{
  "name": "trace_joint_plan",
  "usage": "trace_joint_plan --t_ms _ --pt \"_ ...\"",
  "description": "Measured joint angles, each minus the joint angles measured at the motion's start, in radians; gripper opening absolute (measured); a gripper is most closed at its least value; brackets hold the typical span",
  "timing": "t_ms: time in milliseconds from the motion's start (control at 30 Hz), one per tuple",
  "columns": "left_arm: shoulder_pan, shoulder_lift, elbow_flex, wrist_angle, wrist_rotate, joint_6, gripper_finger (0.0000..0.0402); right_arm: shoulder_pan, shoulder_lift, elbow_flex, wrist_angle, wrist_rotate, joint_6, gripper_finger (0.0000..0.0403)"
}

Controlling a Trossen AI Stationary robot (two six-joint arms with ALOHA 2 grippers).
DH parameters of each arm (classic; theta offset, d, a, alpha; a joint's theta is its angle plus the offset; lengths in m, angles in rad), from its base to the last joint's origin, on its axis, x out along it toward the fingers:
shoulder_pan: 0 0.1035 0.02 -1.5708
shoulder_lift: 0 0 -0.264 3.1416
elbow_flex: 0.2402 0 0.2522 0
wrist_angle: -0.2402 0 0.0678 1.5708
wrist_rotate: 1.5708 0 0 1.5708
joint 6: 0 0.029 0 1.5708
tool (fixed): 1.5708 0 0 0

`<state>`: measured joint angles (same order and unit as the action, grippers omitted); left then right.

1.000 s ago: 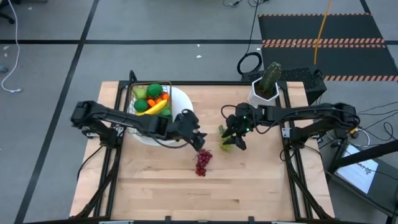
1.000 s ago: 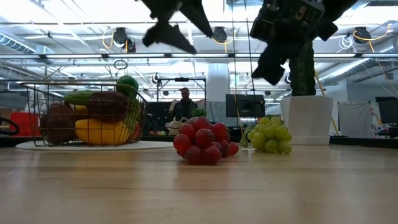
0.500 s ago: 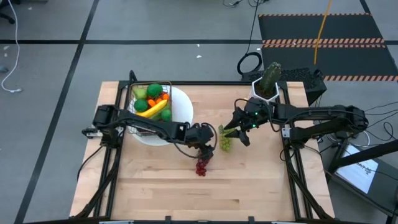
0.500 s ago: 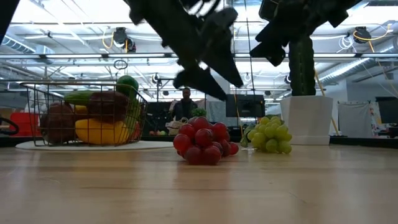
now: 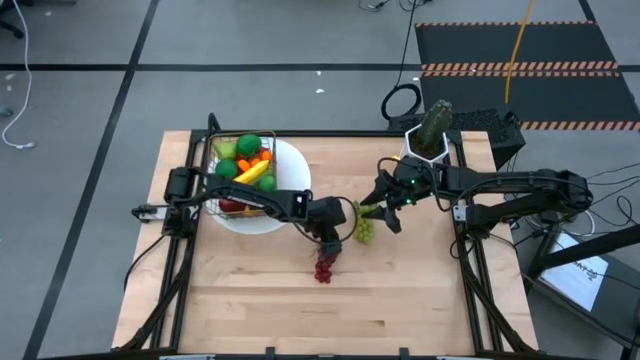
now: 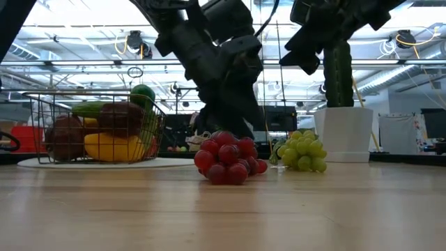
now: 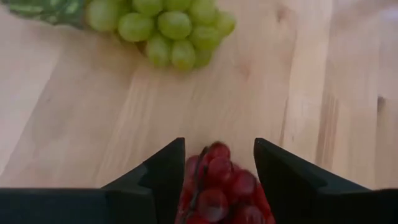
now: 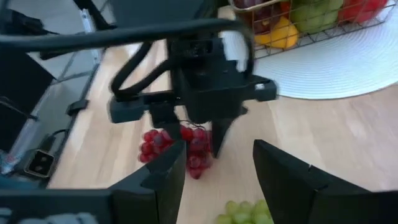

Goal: Build produce basket
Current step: Put the red grapes into the wire basket

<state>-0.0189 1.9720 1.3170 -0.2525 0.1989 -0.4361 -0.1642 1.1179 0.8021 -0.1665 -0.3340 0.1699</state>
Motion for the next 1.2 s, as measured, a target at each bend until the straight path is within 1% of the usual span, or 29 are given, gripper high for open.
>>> trace_joint_plan --t_ms 67,400,567,667,767,900,933,1100,1200 --pt "-0.001 0.003 0.000 -0.009 0.006 0.008 0.0185 0.000 0.000 0.000 -0.001 0.023 -0.002 0.0180" --pt "0.004 0.034 0.002 -0.010 0.008 0.015 0.0142 -0.031 0.000 0.000 0.014 0.024 0.001 0.0180" --pt "0.005 0.058 0.001 0.000 0.029 0.011 0.0120 -0.039 0.000 0.000 0.020 0.023 0.000 0.0180" --pt "0.007 0.065 0.001 0.008 0.006 0.015 0.0107 -0.039 0.000 0.000 0.021 0.022 -0.004 0.0180" --pt "0.012 0.064 0.001 0.000 -0.006 0.013 0.0080 -0.039 0.000 0.000 0.020 0.019 -0.006 0.0180" --pt "0.017 0.064 0.000 -0.006 -0.008 0.008 0.0017 -0.039 0.000 0.000 0.020 0.019 -0.006 0.0181" --pt "0.019 0.064 0.000 -0.005 -0.005 -0.006 0.0011 -0.039 0.000 0.000 0.020 0.019 -0.006 0.0181" --pt "0.019 0.015 0.000 -0.013 -0.003 -0.036 0.0009 -0.038 0.000 0.000 0.020 0.016 -0.006 0.0181" --pt "0.018 -0.035 0.000 -0.035 -0.032 -0.037 0.0006 -0.038 0.000 0.000 0.020 0.016 -0.018 0.0181"
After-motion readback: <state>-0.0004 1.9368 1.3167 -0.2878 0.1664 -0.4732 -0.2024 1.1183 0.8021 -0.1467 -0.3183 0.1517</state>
